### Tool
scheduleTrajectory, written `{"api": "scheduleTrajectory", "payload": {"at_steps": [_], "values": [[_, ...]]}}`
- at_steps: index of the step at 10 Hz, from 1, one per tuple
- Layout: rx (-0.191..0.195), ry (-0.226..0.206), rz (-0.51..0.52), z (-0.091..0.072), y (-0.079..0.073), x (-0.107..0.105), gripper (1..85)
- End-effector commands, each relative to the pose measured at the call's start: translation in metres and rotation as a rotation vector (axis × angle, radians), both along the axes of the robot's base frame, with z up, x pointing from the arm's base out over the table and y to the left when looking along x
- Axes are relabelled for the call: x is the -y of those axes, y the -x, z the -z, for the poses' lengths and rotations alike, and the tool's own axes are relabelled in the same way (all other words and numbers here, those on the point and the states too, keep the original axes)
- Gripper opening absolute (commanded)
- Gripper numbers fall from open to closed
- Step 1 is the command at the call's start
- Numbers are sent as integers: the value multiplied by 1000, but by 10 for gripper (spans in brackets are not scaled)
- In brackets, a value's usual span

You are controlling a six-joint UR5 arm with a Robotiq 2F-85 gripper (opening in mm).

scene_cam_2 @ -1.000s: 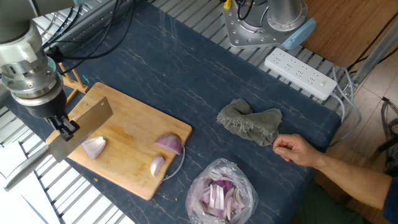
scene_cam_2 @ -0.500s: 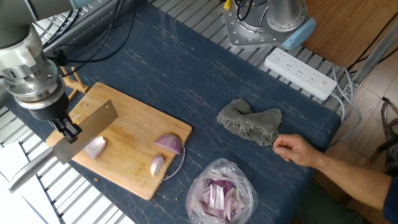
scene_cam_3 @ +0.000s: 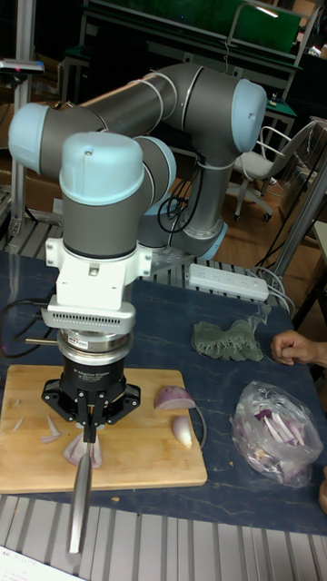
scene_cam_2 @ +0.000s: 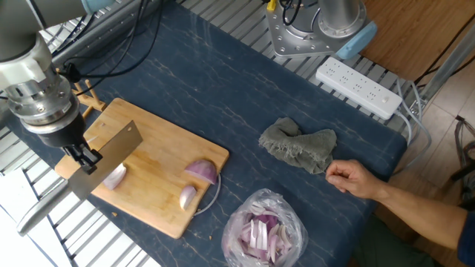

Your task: Chop the onions

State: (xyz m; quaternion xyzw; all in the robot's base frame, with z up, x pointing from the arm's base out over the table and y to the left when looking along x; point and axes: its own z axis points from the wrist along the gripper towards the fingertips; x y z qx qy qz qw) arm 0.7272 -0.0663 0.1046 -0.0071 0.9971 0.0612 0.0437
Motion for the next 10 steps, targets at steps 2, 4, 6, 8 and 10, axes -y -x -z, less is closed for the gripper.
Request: {"api": "scheduleTrajectory", "payload": {"at_steps": [2, 4, 6, 8, 10], "values": [[-6, -26, 0, 1, 1, -2, 10], [-15, -42, 36, 2, 2, -2, 10], [-17, -28, 56, 3, 1, 4, 10], [-16, -22, 61, 1, 0, 8, 10], [-18, -25, 71, 2, 0, 9, 10]]}}
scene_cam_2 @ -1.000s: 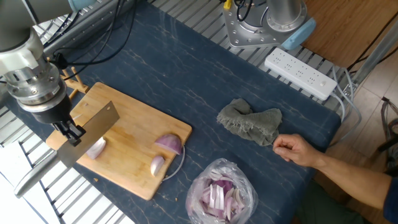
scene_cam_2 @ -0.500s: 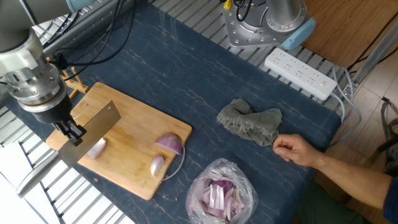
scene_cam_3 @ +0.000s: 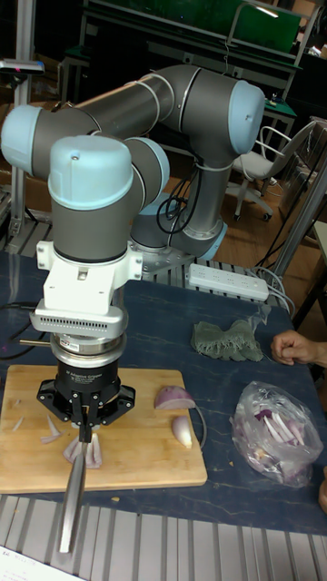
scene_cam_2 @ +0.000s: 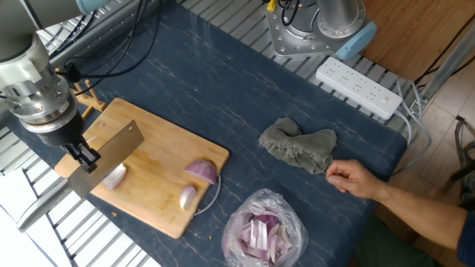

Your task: Chop the onions

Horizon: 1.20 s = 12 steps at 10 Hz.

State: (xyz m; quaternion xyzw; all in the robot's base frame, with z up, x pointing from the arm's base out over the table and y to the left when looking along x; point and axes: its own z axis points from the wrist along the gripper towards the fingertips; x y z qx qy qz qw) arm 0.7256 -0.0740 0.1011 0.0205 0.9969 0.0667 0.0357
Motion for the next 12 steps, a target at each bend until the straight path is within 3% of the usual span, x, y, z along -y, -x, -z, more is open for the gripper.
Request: {"api": "scheduleTrajectory", "payload": {"at_steps": [1, 12], "values": [[1, -14, 21, -1, -1, 0, 10], [19, -15, 26, 8, -8, -2, 10]]}}
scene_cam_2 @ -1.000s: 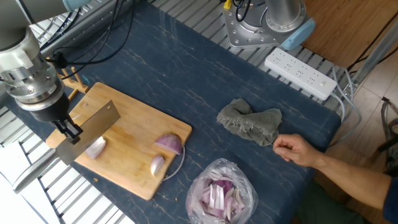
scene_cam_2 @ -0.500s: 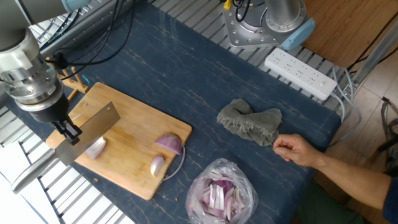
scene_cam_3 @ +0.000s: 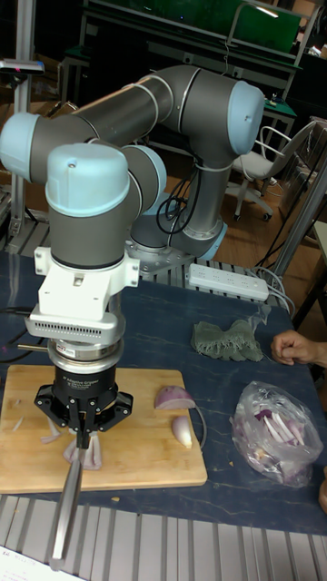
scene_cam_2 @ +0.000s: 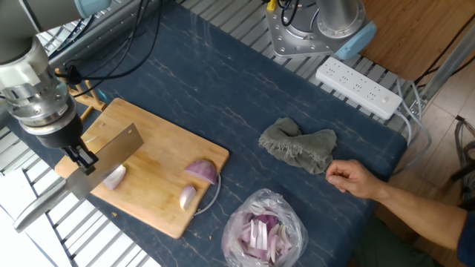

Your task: Chop the onions

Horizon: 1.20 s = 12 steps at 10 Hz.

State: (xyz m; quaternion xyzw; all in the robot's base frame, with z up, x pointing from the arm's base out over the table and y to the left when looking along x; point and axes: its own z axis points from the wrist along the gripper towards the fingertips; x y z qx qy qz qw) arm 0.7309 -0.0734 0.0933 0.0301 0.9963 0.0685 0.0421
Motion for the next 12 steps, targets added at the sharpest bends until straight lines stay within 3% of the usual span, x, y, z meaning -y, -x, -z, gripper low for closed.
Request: {"api": "scheduleTrajectory", "payload": {"at_steps": [1, 12], "values": [[8, -11, 6, 0, -3, -2, 10], [36, 11, 5, 13, -9, -6, 10]]}}
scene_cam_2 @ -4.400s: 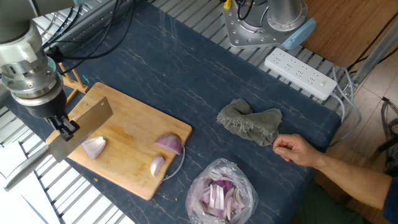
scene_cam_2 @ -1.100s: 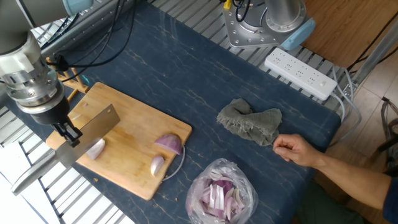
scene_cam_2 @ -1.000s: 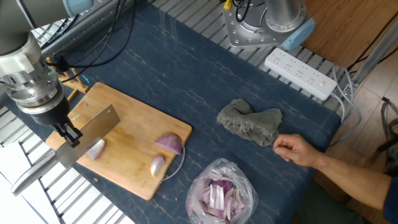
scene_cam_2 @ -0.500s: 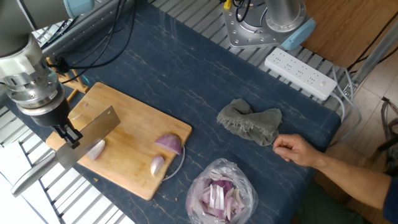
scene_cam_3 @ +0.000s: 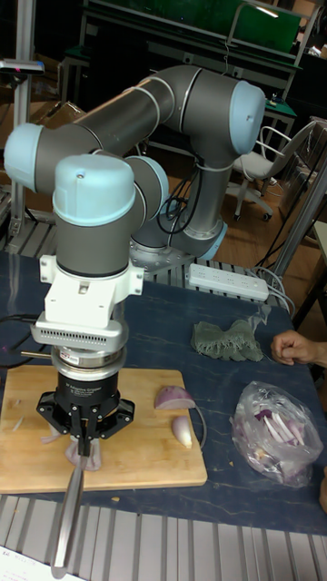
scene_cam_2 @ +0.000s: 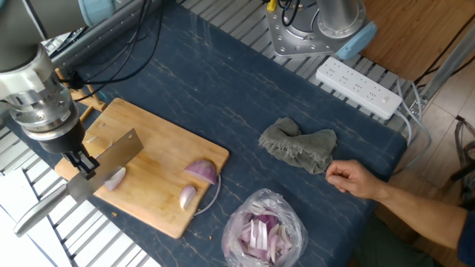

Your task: Chop the onions

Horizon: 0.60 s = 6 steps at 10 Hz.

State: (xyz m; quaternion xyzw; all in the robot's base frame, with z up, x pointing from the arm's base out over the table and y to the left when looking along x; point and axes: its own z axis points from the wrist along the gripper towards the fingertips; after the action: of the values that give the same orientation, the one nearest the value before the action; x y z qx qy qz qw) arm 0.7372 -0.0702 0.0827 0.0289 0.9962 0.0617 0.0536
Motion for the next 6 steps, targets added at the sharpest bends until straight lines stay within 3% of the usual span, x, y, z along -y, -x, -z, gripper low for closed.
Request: {"api": "scheduleTrajectory", "payload": {"at_steps": [1, 6], "values": [[21, 1, 6, 5, -3, -4, 10], [69, 22, 8, 21, -9, -9, 10]]}}
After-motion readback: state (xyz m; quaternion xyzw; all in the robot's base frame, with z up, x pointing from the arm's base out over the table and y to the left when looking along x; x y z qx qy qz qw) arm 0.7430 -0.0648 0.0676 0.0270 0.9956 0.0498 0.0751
